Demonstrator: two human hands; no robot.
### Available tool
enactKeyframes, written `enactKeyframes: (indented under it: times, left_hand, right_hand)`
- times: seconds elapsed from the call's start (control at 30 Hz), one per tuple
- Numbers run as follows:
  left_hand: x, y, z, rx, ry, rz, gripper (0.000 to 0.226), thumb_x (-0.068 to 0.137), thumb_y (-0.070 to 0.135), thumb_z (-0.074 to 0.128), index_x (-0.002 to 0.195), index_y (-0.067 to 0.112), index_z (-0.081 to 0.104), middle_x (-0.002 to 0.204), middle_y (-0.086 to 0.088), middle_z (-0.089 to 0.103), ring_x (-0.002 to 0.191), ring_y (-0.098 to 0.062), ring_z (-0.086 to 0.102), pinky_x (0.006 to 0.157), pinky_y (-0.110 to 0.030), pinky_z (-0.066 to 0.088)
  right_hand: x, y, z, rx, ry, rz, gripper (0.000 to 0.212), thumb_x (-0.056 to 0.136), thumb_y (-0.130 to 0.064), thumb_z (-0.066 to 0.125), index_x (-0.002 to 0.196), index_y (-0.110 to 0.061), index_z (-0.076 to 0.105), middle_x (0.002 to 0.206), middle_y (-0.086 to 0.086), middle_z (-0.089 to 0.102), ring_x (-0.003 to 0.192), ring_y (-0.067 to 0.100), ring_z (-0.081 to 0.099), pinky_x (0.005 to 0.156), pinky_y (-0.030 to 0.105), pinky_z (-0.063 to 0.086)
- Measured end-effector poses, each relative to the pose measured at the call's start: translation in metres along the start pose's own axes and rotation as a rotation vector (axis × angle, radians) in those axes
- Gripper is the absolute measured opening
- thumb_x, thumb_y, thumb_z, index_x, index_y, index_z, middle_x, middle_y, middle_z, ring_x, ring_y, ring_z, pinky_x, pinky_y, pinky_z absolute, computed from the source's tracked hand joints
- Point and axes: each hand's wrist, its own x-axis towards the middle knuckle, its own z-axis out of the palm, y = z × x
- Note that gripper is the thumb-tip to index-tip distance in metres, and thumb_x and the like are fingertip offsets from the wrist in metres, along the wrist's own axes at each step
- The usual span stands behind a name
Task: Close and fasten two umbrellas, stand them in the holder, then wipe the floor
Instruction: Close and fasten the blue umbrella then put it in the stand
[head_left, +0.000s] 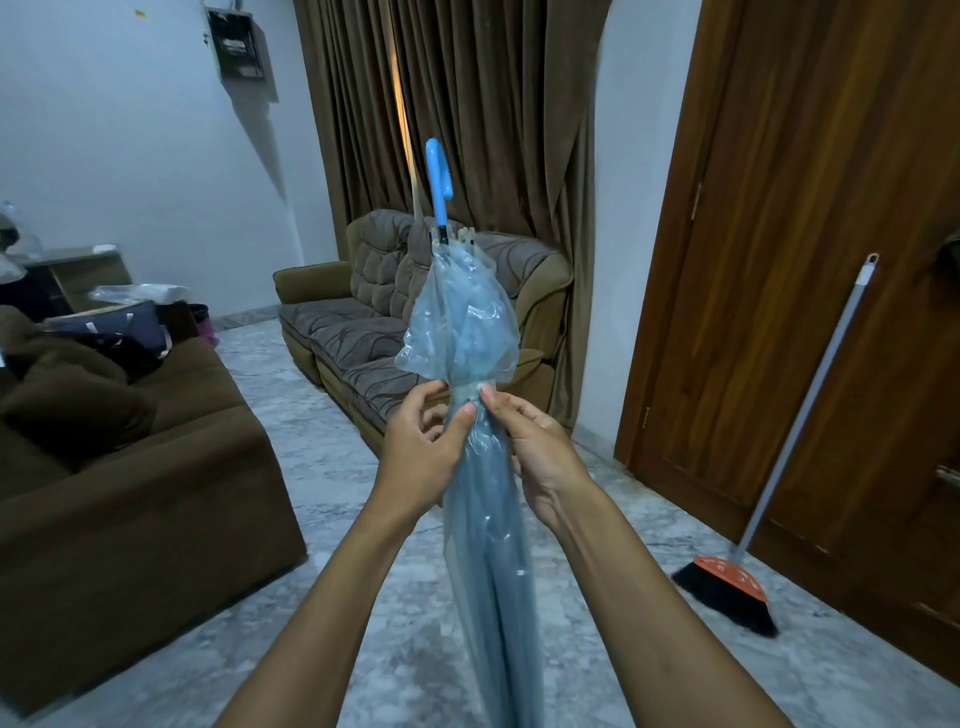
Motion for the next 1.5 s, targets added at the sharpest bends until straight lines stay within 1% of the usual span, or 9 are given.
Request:
enactKeyframes:
  times: [0.07,0.2,0.4,0.6,0.8,0.97,1.17,1.3,1.5]
  left_hand:
    - [-0.001,0.0,0.003,-0.034,-0.005,-0.022,0.032,0.09,0.013,0.066,0.12,0.01,0.054,0.097,-0.012,0.071,0.085,-0.016,0.069,0.077,-0.029,0.056]
    - [-0.002,0.0,0.004,-0.028,-0.032,0.001,0.027,0.09,0.01,0.066,0.115,0.006,0.057,0.101,-0.015,0.069,0.088,-0.016,0.068,0.08,-0.035,0.057]
    - [-0.001,0.003,0.001,0.057,-0.091,0.078,0.019,0.089,0.008,0.067,0.108,0.011,0.063,0.094,0.001,0.068,0.078,0.007,0.063,0.072,-0.011,0.051]
    - [-0.004,-0.003,0.004,0.095,-0.08,0.086,0.019,0.088,0.009,0.069,0.106,0.007,0.063,0.096,-0.008,0.068,0.084,-0.007,0.063,0.076,-0.016,0.051]
    - [-0.003,0.0,0.003,-0.001,-0.096,-0.018,0.017,0.089,0.011,0.067,0.102,0.02,0.061,0.091,-0.001,0.069,0.074,0.005,0.066,0.065,-0.013,0.052]
    - [-0.001,0.001,-0.001,-0.117,-0.051,-0.14,0.028,0.09,0.019,0.068,0.115,0.019,0.055,0.093,-0.006,0.074,0.081,-0.017,0.071,0.062,-0.029,0.054]
    - [0.008,0.005,-0.003,-0.077,-0.14,-0.225,0.026,0.087,0.032,0.069,0.108,0.017,0.066,0.096,-0.001,0.075,0.096,-0.024,0.071,0.091,-0.049,0.055]
    - [0.018,0.025,-0.004,0.161,-0.099,-0.119,0.041,0.082,0.052,0.068,0.106,0.018,0.067,0.097,0.008,0.07,0.09,-0.007,0.066,0.074,-0.028,0.055]
    - [0.025,0.033,0.011,-0.123,-0.285,-0.154,0.032,0.09,0.02,0.067,0.119,0.01,0.06,0.109,-0.007,0.073,0.093,-0.019,0.072,0.081,-0.04,0.059]
  right_hand:
    - [0.001,-0.001,0.0,0.022,-0.012,0.019,0.034,0.079,-0.026,0.081,0.106,-0.008,0.07,0.114,0.021,0.071,0.096,0.032,0.07,0.092,0.045,0.057]
    - [0.002,-0.002,-0.003,-0.025,-0.083,0.034,0.037,0.09,-0.027,0.07,0.118,-0.004,0.069,0.115,0.022,0.07,0.113,0.038,0.065,0.1,0.048,0.051]
    - [0.003,0.001,-0.007,-0.029,-0.065,0.001,0.042,0.09,-0.027,0.07,0.118,0.003,0.067,0.115,0.026,0.069,0.114,0.041,0.064,0.102,0.051,0.049]
    - [0.0,0.006,-0.006,0.037,-0.016,-0.016,0.032,0.089,-0.019,0.07,0.113,0.004,0.067,0.109,0.026,0.071,0.095,0.034,0.07,0.09,0.044,0.057]
    - [-0.003,0.006,-0.011,-0.075,-0.045,-0.056,0.036,0.089,-0.029,0.071,0.113,-0.003,0.07,0.11,0.02,0.073,0.107,0.036,0.068,0.094,0.044,0.055]
    - [-0.014,-0.009,-0.023,-0.388,-0.163,-0.088,0.019,0.094,-0.035,0.063,0.112,-0.032,0.067,0.105,-0.009,0.074,0.093,0.002,0.071,0.07,0.016,0.055]
    - [-0.022,-0.008,-0.029,-0.636,-0.126,-0.244,0.025,0.09,-0.028,0.07,0.115,-0.026,0.068,0.105,-0.013,0.072,0.092,-0.005,0.068,0.071,0.012,0.053]
    - [-0.025,-0.008,-0.03,-0.656,-0.066,-0.323,0.028,0.089,-0.022,0.072,0.116,-0.017,0.067,0.107,-0.004,0.074,0.095,0.004,0.069,0.075,0.014,0.054]
    - [-0.043,-0.017,-0.042,-0.765,-0.022,-0.35,0.039,0.088,-0.03,0.072,0.125,-0.022,0.062,0.116,-0.012,0.069,0.104,-0.004,0.064,0.079,0.01,0.05]
